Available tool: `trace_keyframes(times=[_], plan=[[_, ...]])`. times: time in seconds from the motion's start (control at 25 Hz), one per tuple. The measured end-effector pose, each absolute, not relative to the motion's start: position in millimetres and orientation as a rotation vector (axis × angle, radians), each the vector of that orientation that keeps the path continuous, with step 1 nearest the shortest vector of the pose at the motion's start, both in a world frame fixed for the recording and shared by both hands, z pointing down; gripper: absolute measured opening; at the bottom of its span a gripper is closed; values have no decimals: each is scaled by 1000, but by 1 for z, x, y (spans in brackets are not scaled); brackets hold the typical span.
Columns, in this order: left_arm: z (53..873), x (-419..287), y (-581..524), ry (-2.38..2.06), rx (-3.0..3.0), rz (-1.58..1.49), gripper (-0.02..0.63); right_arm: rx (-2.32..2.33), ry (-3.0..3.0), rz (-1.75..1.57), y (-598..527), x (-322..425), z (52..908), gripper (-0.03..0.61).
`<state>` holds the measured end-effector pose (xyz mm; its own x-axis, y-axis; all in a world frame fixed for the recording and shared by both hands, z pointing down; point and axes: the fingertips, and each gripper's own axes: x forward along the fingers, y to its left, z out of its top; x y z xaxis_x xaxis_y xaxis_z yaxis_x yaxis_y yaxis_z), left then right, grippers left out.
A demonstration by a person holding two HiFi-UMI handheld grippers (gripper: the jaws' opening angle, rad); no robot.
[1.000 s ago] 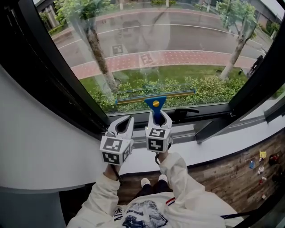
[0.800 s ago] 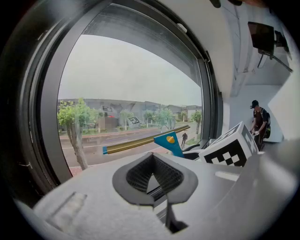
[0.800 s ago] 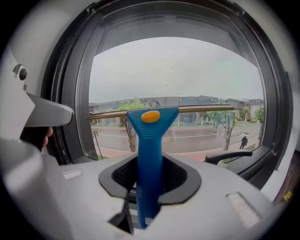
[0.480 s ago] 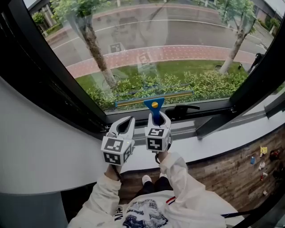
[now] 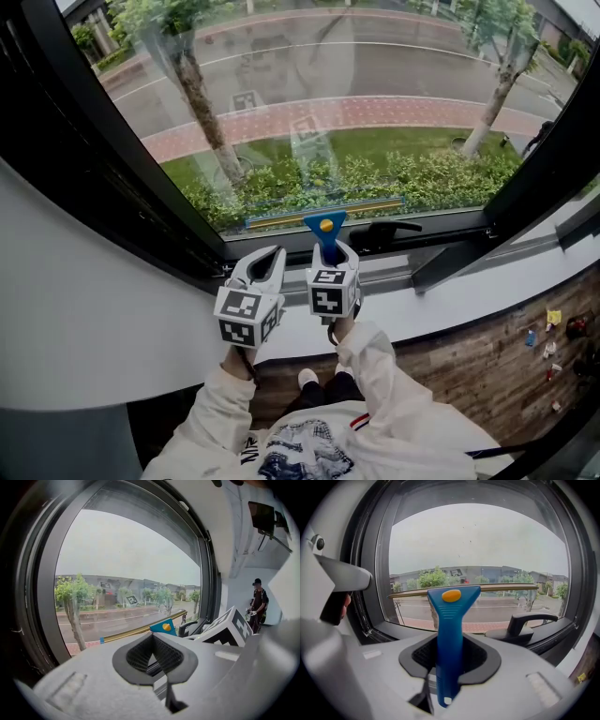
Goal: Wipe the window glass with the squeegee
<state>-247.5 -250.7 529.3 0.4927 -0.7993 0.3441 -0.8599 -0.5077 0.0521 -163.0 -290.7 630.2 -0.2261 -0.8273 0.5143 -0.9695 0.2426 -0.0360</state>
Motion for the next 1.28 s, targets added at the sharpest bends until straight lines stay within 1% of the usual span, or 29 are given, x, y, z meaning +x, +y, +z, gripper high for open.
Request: trace_keyframes(times=[0.44,0.88,1.28], plan=[[545,-243,-242,-1387,2491,398,-2,1490,-2054,637,-279,-166,664,126],[556,-253,-236,-1389,2458,391,-2,1480,-2040,686,-278,-166,662,126],[558,-261,-225,-1384,2445,363,-1,1494,-2023,658,-272,-162,663,126]])
